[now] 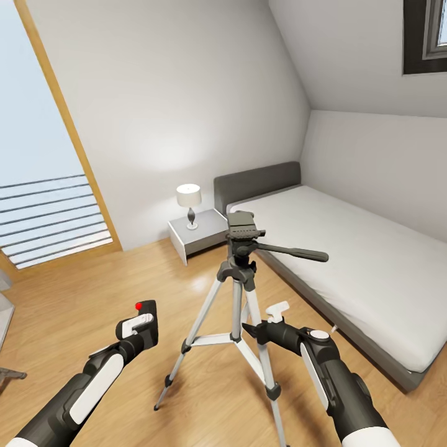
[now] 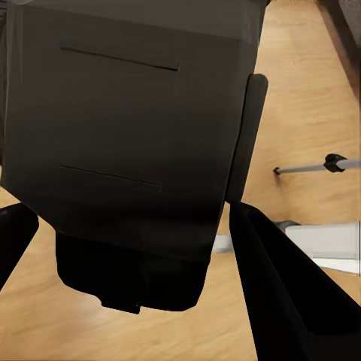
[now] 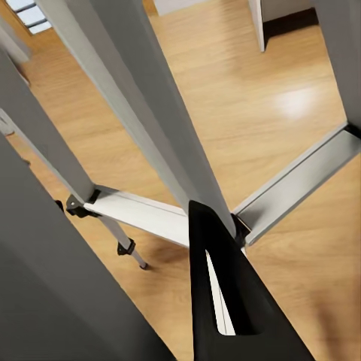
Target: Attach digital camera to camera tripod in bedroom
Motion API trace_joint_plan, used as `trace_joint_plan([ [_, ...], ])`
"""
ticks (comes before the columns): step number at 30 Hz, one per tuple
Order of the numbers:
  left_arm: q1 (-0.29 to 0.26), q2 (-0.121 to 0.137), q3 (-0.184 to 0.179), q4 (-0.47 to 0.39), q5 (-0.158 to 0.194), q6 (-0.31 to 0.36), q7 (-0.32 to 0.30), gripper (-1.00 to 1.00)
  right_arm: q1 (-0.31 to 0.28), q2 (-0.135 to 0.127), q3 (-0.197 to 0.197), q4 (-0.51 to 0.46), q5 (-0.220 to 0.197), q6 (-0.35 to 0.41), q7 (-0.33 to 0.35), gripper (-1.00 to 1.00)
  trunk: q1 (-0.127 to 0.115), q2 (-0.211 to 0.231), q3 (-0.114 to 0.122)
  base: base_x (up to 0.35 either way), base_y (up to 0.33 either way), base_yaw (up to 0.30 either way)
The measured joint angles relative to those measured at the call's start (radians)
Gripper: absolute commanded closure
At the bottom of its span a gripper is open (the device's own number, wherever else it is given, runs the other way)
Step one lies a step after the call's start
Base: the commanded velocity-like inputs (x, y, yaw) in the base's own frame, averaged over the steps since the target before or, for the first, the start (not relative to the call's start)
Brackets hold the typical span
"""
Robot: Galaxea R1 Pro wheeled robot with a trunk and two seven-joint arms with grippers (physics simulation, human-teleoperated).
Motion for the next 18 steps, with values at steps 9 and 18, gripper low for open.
trace_joint_plan([
  [9, -0.058, 0.006, 0.034, -0.17, -0.002, 0.227, 0.002, 1.0, 0.0, -0.002, -0.002, 0.001, 0.001, -0.001, 0.005, 1.0, 0.0, 0.0, 0.0, 0.0, 0.0, 0.0],
  [18, -0.335, 0.002, 0.195, -0.161, 0.006, 0.523, 0.02, 1.0, 0.0, -0.003, -0.003, 0.002, 0.003, -0.001, 0.008, 1.0, 0.0, 0.0, 0.0, 0.0, 0.0, 0.0],
])
